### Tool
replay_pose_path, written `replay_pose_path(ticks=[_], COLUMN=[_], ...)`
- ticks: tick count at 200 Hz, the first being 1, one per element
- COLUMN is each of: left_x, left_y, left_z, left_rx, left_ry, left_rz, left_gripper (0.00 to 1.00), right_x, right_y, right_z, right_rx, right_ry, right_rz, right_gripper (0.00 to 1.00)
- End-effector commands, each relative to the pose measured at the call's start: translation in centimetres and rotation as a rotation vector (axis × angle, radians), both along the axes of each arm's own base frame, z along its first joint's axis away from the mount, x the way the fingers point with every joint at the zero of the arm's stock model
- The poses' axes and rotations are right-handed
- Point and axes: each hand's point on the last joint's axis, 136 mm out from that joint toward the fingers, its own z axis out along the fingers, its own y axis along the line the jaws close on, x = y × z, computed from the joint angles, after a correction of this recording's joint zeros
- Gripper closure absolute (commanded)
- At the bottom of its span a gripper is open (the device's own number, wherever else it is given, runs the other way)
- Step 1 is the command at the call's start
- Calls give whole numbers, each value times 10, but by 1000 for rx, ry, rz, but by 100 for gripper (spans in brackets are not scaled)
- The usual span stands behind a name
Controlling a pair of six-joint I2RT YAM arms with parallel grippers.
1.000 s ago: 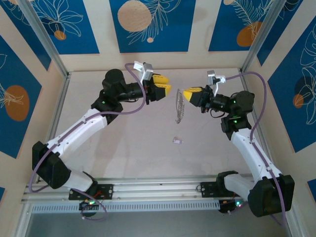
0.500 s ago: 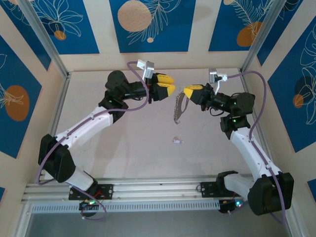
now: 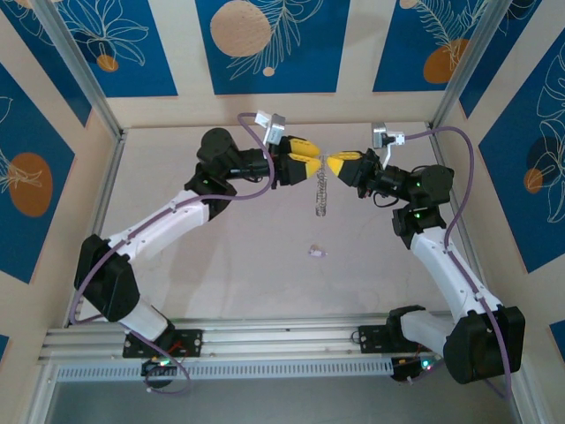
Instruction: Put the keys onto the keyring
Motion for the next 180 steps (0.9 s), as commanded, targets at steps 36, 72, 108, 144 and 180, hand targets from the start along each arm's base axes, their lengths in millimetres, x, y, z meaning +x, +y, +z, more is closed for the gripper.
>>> replay_pose_path(ticks=[36,72,108,144,180], left_x=[-12,-14,-15,-20,-27], left_y=[-8,-10,-9,-8,0], left_z=[18,19,21,9,-10], left_rx=[-40,-49,-51,70,276], left_ry=[-57,-65,-81,-143,-230], left_rz=[-57,-60,-55,-44,-57], left_gripper=[65,90,100,100,100], right_x=[-5,-4,-2,4,-2], right_y=[-1,0,-1,-24,-34], right_z=[8,7,4,1,-2], right_rx=[16,13,-3,-33,-77], right_ry=[-39,-36,-28,-6,-9], right_rz=[-9,-8,-17,-115,-147], right_gripper=[100,100,100,57,50])
